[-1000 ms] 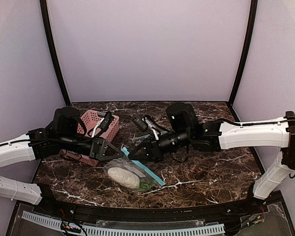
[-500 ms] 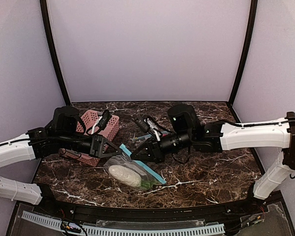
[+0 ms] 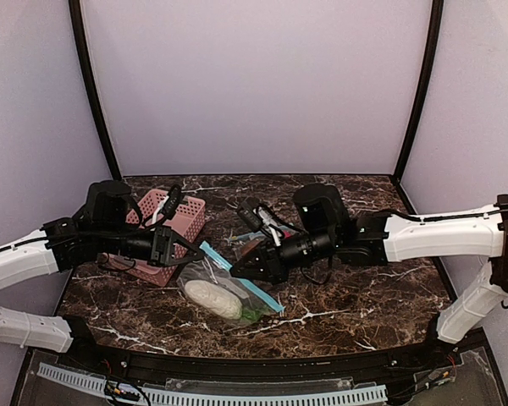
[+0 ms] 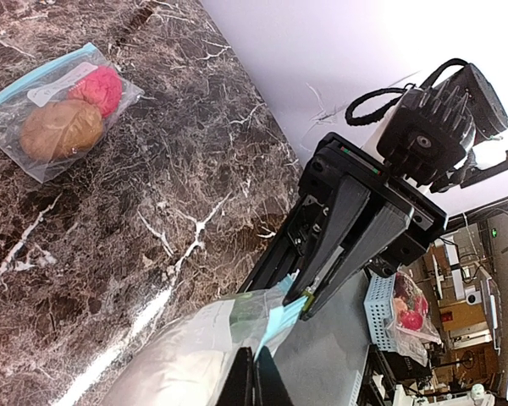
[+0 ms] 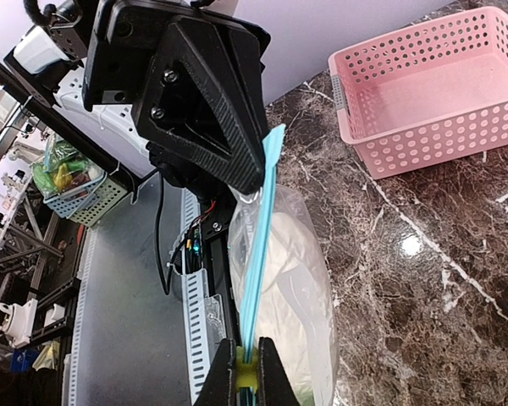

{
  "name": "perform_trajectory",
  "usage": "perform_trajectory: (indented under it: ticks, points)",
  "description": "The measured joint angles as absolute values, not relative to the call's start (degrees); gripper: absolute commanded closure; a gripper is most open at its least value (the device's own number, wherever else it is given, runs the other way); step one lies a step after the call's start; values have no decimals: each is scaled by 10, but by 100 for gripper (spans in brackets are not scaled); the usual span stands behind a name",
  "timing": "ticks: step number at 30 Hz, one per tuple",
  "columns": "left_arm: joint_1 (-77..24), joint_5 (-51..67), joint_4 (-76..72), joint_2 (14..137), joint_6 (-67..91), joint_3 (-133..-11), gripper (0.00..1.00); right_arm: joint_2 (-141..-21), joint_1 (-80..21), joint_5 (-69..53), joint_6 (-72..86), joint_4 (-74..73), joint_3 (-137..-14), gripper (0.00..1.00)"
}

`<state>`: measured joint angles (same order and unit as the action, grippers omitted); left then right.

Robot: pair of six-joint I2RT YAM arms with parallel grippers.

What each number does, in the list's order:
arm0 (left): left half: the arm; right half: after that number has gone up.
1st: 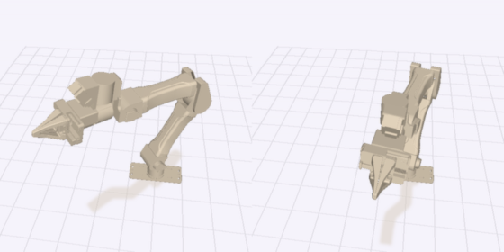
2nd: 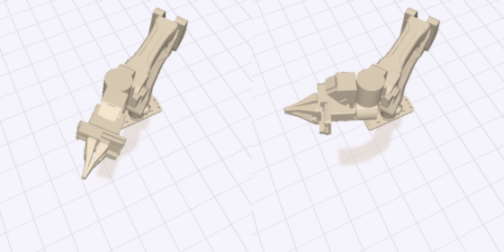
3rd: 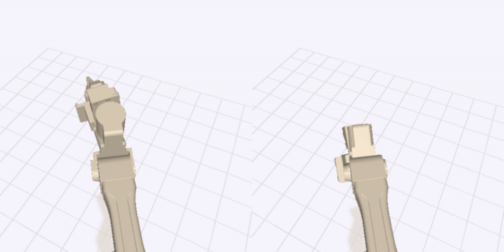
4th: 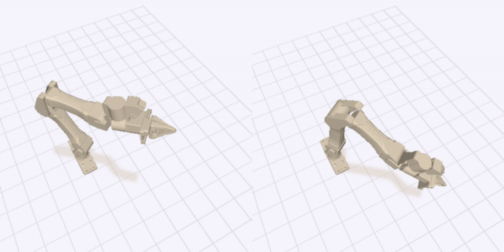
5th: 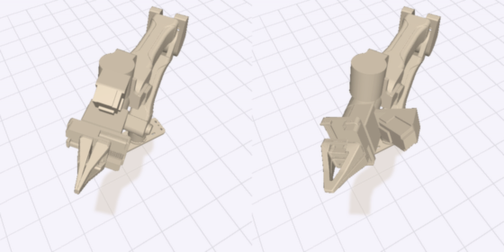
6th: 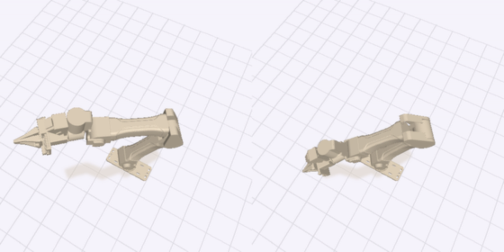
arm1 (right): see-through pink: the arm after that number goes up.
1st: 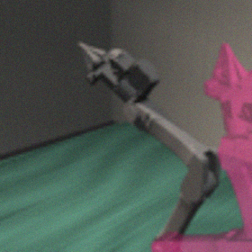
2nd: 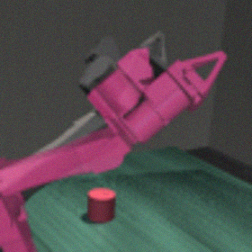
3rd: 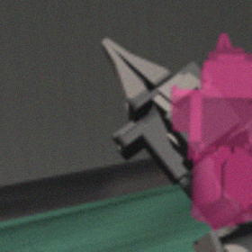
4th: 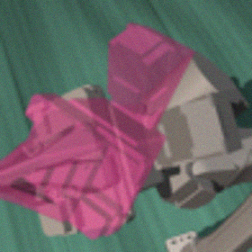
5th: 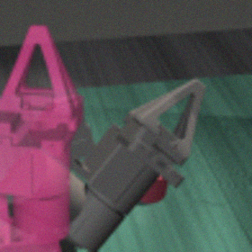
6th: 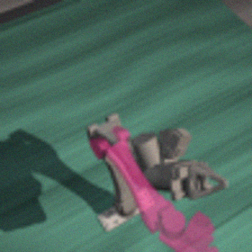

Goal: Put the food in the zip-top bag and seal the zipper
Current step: Zip the zipper on the zipper food storage bag.

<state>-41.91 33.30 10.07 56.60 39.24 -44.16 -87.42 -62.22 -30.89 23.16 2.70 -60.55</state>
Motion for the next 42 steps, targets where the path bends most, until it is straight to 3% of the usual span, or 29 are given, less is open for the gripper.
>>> perform_trajectory:
  ticks: [42]
  points:
    - [-341, 333, 168, 531, 362, -442, 99, -865, -622, -283, 235, 17, -588, 100]
